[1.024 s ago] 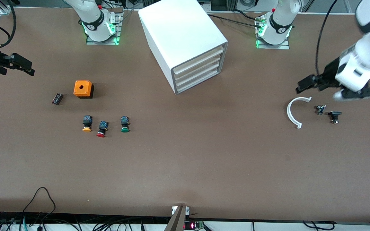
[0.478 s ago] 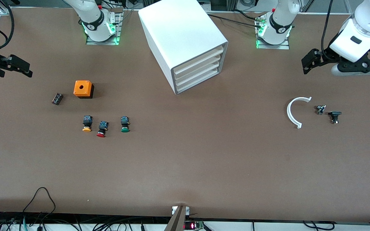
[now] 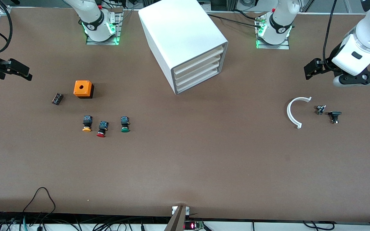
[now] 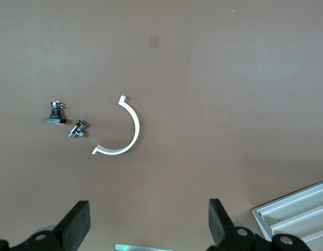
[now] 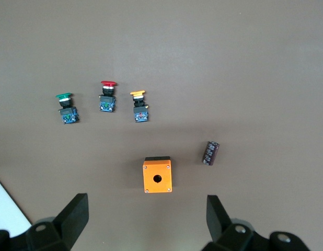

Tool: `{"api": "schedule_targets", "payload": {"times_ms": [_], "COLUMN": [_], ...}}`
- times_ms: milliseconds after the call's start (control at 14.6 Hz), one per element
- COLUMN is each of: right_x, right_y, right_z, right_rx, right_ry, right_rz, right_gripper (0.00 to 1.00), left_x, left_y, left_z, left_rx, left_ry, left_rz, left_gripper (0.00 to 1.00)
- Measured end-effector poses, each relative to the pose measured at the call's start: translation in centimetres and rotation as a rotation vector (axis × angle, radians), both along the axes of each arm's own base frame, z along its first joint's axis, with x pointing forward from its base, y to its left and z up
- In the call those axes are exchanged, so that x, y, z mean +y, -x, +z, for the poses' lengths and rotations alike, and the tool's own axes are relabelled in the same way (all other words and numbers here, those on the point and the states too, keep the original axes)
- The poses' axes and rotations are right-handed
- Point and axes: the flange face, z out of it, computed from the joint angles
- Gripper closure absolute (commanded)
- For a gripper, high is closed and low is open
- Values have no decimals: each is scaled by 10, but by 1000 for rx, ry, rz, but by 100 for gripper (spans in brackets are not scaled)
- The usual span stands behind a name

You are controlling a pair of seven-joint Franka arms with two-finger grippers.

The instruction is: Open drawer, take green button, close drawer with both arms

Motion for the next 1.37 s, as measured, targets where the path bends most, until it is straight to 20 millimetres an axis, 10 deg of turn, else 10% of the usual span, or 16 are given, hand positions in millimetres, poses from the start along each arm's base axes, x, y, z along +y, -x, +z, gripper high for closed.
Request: {"api": "schedule_targets", "payload": {"times_ms": [1365], "right_x": [7], "right_y": [5], "right_z": [-10], "right_rx": [-10], "right_ry": [24], "right_rz": [37], "right_gripper": [0], "left_x": [-4], "left_y": [0], "left_z": [6], "left_rx": [-5], "left_ry": [18], "left_rz": [-124], "left_gripper": [0]}}
